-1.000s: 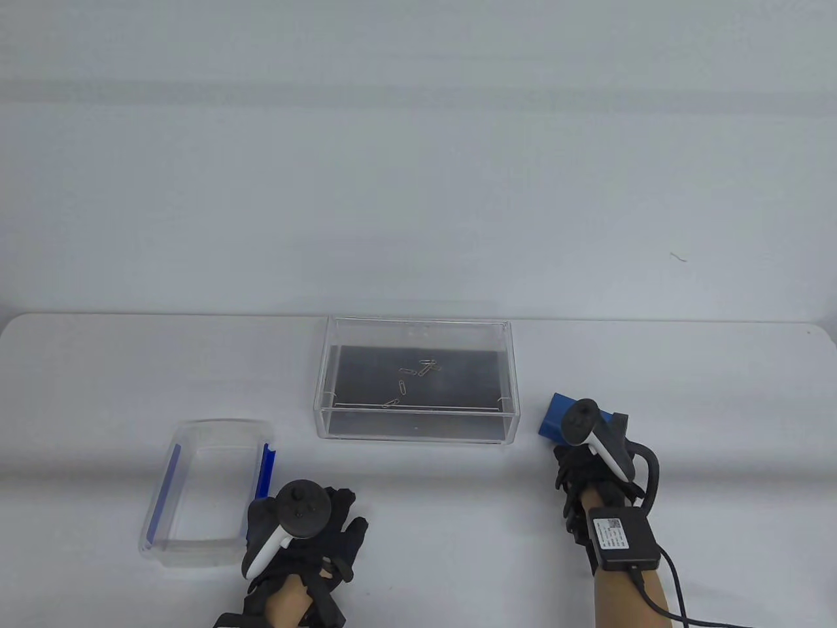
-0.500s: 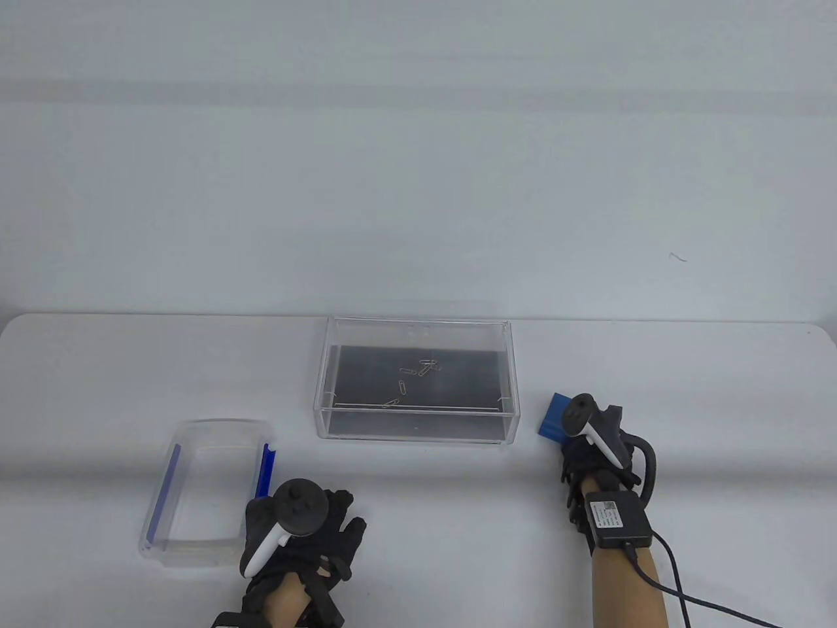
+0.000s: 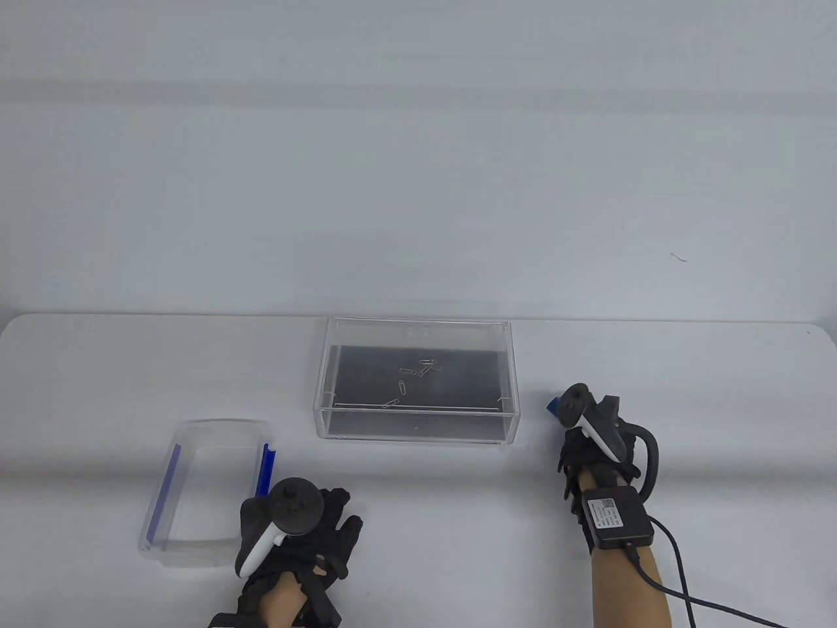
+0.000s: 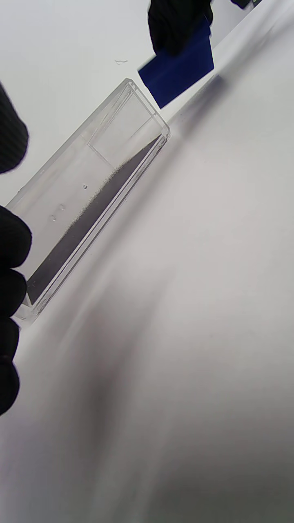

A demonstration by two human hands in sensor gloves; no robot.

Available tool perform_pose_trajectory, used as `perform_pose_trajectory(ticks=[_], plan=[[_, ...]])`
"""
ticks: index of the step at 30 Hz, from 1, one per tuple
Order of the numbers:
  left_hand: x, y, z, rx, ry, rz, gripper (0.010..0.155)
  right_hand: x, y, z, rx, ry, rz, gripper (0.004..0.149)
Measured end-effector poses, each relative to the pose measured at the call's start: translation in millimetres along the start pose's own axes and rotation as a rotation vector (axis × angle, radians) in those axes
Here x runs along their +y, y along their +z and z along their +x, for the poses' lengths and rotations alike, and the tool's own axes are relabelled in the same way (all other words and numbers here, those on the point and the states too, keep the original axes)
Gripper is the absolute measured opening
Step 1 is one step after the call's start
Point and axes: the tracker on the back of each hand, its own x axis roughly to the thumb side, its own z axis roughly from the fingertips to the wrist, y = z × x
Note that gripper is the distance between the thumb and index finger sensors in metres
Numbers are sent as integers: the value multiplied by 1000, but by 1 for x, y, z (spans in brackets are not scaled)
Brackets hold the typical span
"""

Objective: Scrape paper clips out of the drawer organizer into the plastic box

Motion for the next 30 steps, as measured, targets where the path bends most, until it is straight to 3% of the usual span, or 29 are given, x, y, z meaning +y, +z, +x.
perform_pose_trajectory(ticks=[6,10,14,21,30], plan=[[6,1,0,-19,12,30,67,-60,17,13,-39,-345,-135,61],[9,3,1,-31,33,45,67,-75,23,34,-78,-539,-130,63],[9,3,0,-36,34,40,66,-69,23,58,-61,-578,-143,71],[11,3,1,-47,35,44,65,-41,3,85,2,-730,103,70],[18,4,-5,-34,24,75,65,-20,-8,125,-4,-662,200,70]])
